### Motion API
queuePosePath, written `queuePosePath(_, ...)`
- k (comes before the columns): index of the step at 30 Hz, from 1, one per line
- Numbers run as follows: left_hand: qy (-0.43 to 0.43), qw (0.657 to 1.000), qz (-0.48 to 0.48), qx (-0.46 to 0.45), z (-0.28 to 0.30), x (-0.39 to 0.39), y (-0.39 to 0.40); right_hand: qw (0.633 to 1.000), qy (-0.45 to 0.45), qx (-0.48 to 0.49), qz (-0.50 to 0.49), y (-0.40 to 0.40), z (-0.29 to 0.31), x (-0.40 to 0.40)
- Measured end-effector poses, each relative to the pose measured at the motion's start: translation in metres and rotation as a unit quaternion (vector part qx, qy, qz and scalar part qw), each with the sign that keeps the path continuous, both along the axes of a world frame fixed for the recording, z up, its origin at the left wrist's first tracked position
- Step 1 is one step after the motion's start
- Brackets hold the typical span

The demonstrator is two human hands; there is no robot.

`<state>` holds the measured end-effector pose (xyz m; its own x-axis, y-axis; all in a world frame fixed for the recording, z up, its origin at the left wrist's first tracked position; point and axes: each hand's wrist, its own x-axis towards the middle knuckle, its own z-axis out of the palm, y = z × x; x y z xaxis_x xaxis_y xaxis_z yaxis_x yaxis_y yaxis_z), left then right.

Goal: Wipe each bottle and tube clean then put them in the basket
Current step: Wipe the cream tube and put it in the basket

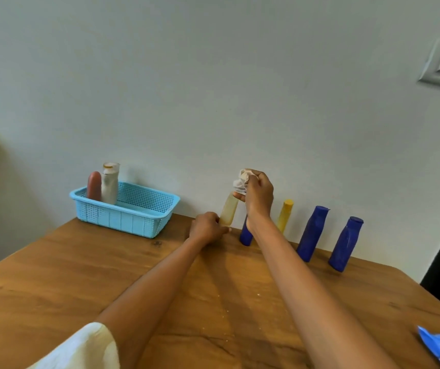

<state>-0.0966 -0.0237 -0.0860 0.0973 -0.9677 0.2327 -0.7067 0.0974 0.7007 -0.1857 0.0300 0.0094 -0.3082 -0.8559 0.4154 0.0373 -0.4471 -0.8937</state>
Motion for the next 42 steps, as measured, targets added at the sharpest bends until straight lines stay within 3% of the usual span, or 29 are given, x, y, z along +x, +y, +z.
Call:
queuePosePath(3,0.024,0.999,-0.002,-0.041,0.02,0.02,0.026,0.997,0.023,-0.037,-0.056,0.015,0.005,-0.001)
queuePosePath(7,-0.02,0.992,-0.004,-0.128,0.061,0.05,0.07,0.979,0.123,-0.114,-0.112,0.042,0.01,0.001)
queuePosePath(11,-0.061,0.984,-0.044,-0.159,0.103,0.067,0.111,0.957,0.197,-0.16,-0.139,0.069,0.02,0.011)
queuePosePath(17,-0.092,0.966,-0.052,-0.235,0.128,0.076,0.15,0.955,0.23,-0.116,-0.144,0.089,0.03,0.015)
queuePosePath(20,-0.059,0.966,-0.079,-0.237,0.132,0.076,0.16,0.946,0.273,-0.095,-0.147,0.096,0.029,0.011)
queuePosePath(23,-0.047,0.96,-0.1,-0.257,0.133,0.073,0.167,0.95,0.271,-0.073,-0.139,0.105,0.031,0.014)
queuePosePath(30,-0.011,0.947,-0.061,-0.316,0.141,0.085,0.173,0.93,0.331,-0.132,-0.09,0.118,0.04,0.035)
queuePosePath(35,-0.038,0.95,-0.065,-0.303,0.139,0.088,0.173,0.948,0.277,-0.088,-0.133,0.105,0.024,0.017)
queuePosePath(38,-0.046,0.953,-0.082,-0.29,0.133,0.08,0.171,0.946,0.247,-0.134,-0.16,0.108,0.022,0.021)
queuePosePath(42,-0.02,0.948,-0.078,-0.309,0.132,0.077,0.172,0.932,0.283,-0.194,-0.119,0.113,0.026,0.033)
